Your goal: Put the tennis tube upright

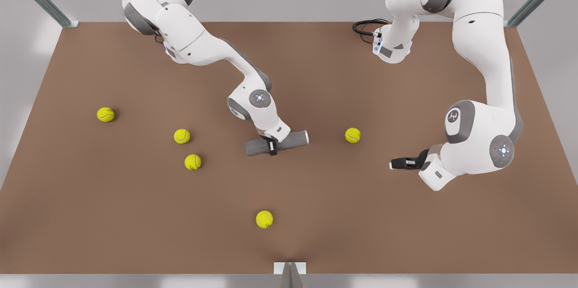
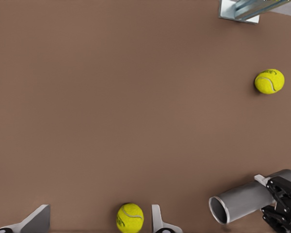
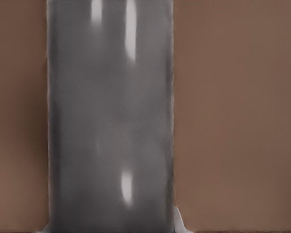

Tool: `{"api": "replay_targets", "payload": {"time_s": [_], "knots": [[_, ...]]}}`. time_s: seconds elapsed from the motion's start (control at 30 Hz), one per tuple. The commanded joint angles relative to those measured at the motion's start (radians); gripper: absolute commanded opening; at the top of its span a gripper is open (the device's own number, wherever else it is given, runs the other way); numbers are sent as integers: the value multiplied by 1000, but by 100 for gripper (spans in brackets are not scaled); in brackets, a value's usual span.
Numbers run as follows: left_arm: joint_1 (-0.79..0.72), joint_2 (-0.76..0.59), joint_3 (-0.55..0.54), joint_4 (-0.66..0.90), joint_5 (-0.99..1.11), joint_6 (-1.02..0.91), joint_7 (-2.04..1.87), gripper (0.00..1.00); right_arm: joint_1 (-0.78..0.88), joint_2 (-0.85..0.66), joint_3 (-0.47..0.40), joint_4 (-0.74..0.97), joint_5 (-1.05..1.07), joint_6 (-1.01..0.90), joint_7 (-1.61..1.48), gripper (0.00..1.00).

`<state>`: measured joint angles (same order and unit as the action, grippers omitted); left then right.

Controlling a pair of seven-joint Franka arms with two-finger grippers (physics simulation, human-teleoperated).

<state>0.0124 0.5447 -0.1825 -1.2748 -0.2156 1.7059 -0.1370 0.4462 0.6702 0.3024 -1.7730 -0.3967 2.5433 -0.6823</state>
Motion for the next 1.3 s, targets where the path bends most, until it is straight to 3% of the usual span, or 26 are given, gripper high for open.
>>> {"api": "replay_targets", "payload": {"time_s": [0.0,0.1,0.17,0.27,0.37,0.4,0.43,0.53,0.57,0.63,0.77,0.83,0.9,0.97,1.0,1.03,1.17,1.27], "knots": [[0,0,0,0,-2,0,-1,99,0,0,-2,-2,-1,-1,35,75],[-2,-5,-2,-2,-4,-6,1,99,5,14,-6,3,-1,-43,144,75],[0,-8,-2,0,-4,-9,1,99,25,28,-12,6,-1,-35,144,84],[-5,-6,-3,3,-25,-2,-1,99,86,61,-52,24,-1,-14,144,85],[-19,-8,-3,-5,-171,6,-38,99,123,94,-63,78,-1,-17,144,85],[-42,-12,-15,-11,-217,23,-87,99,140,100,-75,93,-1,-17,144,91],[-43,-38,-28,-70,-286,76,-92,99,140,103,-77,98,-1,-15,144,100],[-34,-112,-84,-196,-404,187,-145,99,134,72,-77,96,16,-24,144,100],[-32,-160,-104,-313,-482,305,-144,99,129,46,-75,89,32,-37,142,100],[-28,-141,-123,-319,-513,314,-119,99,95,-53,-74,54,80,-84,142,100],[15,-16,-123,-301,-662,316,174,99,-311,-420,29,-115,306,-236,138,100],[7,83,-121,-216,-662,343,191,99,-523,-531,29,-109,312,-333,148,100],[3,158,-123,-137,-659,348,231,99,-659,-575,29,61,314,-653,302,100],[-17,175,-124,-127,-662,348,257,99,-649,-653,-3,75,311,-765,438,100],[-34,187,-124,-127,-663,348,274,99,-557,-675,-121,150,309,-908,489,100],[-58,222,-124,-100,-665,354,272,99,-549,-672,-172,175,309,-942,480,100],[-86,290,-132,-84,-665,348,304,99,-589,-669,-152,153,312,-946,490,100],[-118,400,-135,66,-665,353,301,99,-581,-673,-151,155,309,-966,518,100]]}}
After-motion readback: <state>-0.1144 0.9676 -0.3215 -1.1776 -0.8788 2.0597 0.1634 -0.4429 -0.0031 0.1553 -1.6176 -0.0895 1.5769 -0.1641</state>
